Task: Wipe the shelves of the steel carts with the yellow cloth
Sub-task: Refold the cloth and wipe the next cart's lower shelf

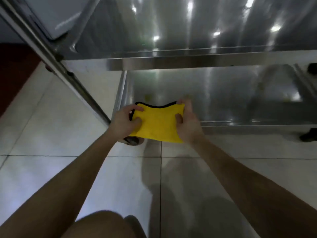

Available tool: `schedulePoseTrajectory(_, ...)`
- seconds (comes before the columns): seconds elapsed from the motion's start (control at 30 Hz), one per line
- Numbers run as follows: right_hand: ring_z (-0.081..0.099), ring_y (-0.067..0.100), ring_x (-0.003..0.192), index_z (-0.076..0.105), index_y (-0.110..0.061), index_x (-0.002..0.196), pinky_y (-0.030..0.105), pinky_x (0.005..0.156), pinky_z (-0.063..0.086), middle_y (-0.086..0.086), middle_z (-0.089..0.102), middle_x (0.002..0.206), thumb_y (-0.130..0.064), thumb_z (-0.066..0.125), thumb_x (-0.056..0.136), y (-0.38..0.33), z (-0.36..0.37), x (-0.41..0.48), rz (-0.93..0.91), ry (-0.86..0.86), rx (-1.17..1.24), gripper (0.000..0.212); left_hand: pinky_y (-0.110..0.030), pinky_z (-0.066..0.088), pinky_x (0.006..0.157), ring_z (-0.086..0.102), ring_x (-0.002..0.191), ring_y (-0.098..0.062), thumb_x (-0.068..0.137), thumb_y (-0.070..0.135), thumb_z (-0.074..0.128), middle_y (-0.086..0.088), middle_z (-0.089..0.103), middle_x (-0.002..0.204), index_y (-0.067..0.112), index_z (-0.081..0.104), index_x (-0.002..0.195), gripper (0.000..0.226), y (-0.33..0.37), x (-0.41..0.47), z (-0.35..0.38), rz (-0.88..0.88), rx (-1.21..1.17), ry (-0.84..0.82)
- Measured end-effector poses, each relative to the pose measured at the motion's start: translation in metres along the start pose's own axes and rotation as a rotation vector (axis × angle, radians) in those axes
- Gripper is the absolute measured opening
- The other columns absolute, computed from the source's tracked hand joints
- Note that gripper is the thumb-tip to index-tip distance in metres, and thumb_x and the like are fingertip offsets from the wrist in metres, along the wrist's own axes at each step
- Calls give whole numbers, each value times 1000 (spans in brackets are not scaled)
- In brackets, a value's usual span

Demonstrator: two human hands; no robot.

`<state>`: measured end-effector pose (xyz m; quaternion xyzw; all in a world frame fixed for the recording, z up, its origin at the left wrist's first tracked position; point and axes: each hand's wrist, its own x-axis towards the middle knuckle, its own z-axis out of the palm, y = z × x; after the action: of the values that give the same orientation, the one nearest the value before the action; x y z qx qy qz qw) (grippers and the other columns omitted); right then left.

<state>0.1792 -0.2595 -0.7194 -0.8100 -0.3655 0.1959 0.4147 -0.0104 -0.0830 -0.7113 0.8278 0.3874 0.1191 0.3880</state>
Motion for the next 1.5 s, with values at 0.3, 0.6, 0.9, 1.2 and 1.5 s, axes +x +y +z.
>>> schedulePoseTrajectory(0.3, 9, 45, 163, 56, -24, 143, 69, 124, 17, 27, 11, 174, -54, 45, 108, 30, 51, 29, -161, -6, -808, 48, -40, 62, 72, 71, 71, -10, 95, 32, 79, 6, 73, 77, 22, 67, 82, 20, -73, -34, 22, -86, -156, 531)
schedulePoseTrajectory(0.6, -9, 42, 165, 8, -53, 167, 78, 122, -3, 16, -2, 180, -73, 6, 103, 13, 120, 47, -305, -258, -884, 67, -37, 62, 84, 74, 88, -20, 87, 50, 89, -2, 73, 94, 29, 69, 99, 31, -75, 2, -26, 57, -532, 639)
schedulePoseTrajectory(0.9, -18, 25, 165, 2, -64, 162, 68, 127, -12, -2, -15, 180, -79, 8, 101, 46, 65, 99, -185, -332, -825, 64, -34, 42, 46, 44, 44, -23, 91, 39, 77, -7, 46, 53, 29, 49, 61, 42, -67, 36, -28, -47, -728, 738)
schedulePoseTrajectory(1.2, -16, 34, 165, -3, -64, 161, 76, 121, -13, 3, -14, 180, -87, 5, 93, 20, 107, 238, -114, -260, -835, 72, -32, 43, 47, 43, 43, -23, 91, 27, 71, -6, 44, 52, 23, 47, 63, 37, -72, 38, -24, -32, -719, 772)
schedulePoseTrajectory(1.5, -22, 36, 163, -1, -54, 167, 79, 118, -15, 6, -18, 179, -71, 8, 106, -47, 190, 165, -311, -410, -811, 64, -34, 38, 47, 41, 44, -23, 94, 20, 69, -8, 42, 55, 32, 58, 55, 42, -62, 31, -25, -84, -753, 762)
